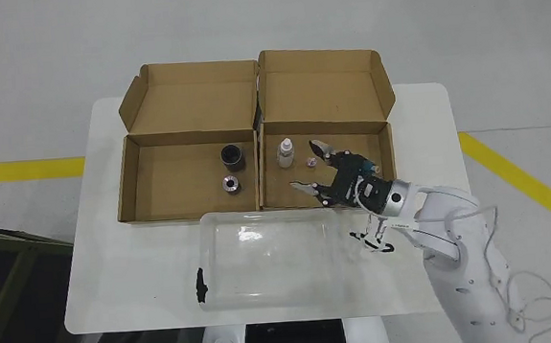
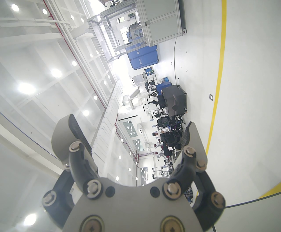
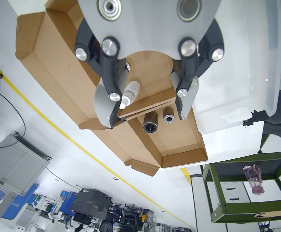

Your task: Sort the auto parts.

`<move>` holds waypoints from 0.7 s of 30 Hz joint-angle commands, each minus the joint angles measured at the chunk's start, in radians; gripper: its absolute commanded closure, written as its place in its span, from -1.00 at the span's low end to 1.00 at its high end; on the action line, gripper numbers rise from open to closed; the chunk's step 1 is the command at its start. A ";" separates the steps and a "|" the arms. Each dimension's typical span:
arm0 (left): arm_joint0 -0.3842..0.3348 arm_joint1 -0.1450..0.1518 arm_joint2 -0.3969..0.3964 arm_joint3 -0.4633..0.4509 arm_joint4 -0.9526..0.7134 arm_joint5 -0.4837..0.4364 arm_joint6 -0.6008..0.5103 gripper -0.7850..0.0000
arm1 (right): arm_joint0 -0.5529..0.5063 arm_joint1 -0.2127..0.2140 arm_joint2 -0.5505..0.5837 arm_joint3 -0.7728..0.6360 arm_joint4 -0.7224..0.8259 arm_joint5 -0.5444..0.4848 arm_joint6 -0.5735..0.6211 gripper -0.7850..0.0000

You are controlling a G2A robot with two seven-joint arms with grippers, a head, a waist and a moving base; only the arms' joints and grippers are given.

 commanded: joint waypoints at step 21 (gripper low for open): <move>0.000 0.000 0.000 0.000 0.000 0.000 0.000 -1.00 | -0.393 0.036 0.303 -0.085 -0.110 0.195 -0.407 -0.84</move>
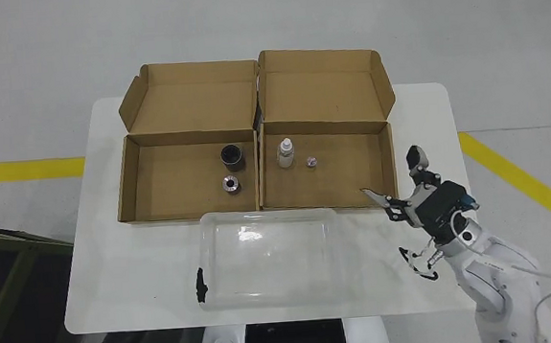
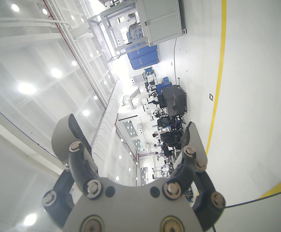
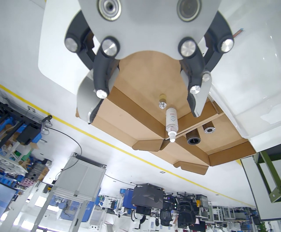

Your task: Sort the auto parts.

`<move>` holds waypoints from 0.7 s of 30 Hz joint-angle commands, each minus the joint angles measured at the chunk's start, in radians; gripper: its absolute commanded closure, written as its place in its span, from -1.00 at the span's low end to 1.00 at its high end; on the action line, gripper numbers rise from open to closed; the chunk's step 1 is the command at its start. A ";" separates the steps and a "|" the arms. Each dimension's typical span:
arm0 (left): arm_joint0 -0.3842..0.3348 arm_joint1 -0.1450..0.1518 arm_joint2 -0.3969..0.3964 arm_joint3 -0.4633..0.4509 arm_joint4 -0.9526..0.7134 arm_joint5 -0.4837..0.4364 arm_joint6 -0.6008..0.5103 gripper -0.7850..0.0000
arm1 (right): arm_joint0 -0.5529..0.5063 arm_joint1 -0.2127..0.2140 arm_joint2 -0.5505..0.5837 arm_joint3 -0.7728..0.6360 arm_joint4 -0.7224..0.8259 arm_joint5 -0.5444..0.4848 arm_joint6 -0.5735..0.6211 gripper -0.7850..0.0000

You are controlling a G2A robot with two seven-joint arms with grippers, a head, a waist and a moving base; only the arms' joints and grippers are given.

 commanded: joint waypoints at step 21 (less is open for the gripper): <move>0.000 0.000 0.000 0.000 0.000 0.000 0.000 -1.00 | -0.145 0.015 0.139 -0.007 0.050 0.025 -0.093 -1.00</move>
